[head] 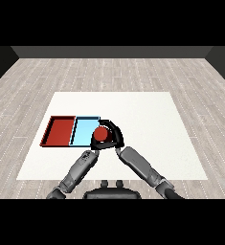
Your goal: Pick the red can and put it in the red box
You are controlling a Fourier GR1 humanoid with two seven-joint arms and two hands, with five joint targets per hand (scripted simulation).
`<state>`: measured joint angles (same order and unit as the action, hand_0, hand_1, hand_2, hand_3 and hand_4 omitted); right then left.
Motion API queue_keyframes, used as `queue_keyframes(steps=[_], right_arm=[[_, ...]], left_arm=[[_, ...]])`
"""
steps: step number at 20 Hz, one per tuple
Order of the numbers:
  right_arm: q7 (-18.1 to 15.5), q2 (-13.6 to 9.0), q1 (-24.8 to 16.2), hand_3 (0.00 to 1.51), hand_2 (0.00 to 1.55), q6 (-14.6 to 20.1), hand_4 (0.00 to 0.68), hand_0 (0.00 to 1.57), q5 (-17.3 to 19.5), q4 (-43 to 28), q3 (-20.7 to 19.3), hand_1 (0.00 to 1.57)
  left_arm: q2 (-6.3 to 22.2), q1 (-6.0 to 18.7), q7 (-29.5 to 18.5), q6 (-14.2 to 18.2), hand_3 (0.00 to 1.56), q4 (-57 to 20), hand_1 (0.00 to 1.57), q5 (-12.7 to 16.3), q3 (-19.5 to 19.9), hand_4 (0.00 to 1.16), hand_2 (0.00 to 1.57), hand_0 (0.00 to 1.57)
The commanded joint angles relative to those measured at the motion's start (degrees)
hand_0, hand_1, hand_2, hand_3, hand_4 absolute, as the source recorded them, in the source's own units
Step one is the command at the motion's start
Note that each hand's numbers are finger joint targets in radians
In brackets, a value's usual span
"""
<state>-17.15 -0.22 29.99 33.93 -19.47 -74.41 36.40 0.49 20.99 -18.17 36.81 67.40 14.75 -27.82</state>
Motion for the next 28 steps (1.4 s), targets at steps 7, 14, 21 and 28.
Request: queue_keyframes(steps=[7,14,21,28], right_arm=[[0.98,0.19,-0.44,0.0,0.0,-2.27,0.0,0.0,2.78,0.21,-4.09,0.0],[-2.06,0.18,-0.59,0.0,0.0,-4.71,0.0,0.0,3.77,0.06,-10.83,0.0],[0.97,-10.53,-13.1,0.0,0.0,-10.77,0.0,0.0,1.12,-19.83,-16.56,0.0],[-2.08,-16.93,-29.68,0.0,0.0,-11.73,0.0,0.0,-0.42,-25.58,-21.01,0.0]], left_arm=[[-0.47,1.39,0.02,-1.87,1.5,-1.08,1.57,-0.2,3.13,1.14,1.57,1.57],[-0.47,-4.79,-2.31,-1.15,1.5,0.55,1.57,-2.49,2.13,1.14,1.57,1.57],[3.91,-3.07,2.39,-0.64,1.48,3.13,1.57,-6.68,5.4,1.14,1.57,1.57],[14.94,-1.37,6.17,-1.76,1.47,4.42,1.57,-8.63,11.05,1.12,1.57,1.57]])
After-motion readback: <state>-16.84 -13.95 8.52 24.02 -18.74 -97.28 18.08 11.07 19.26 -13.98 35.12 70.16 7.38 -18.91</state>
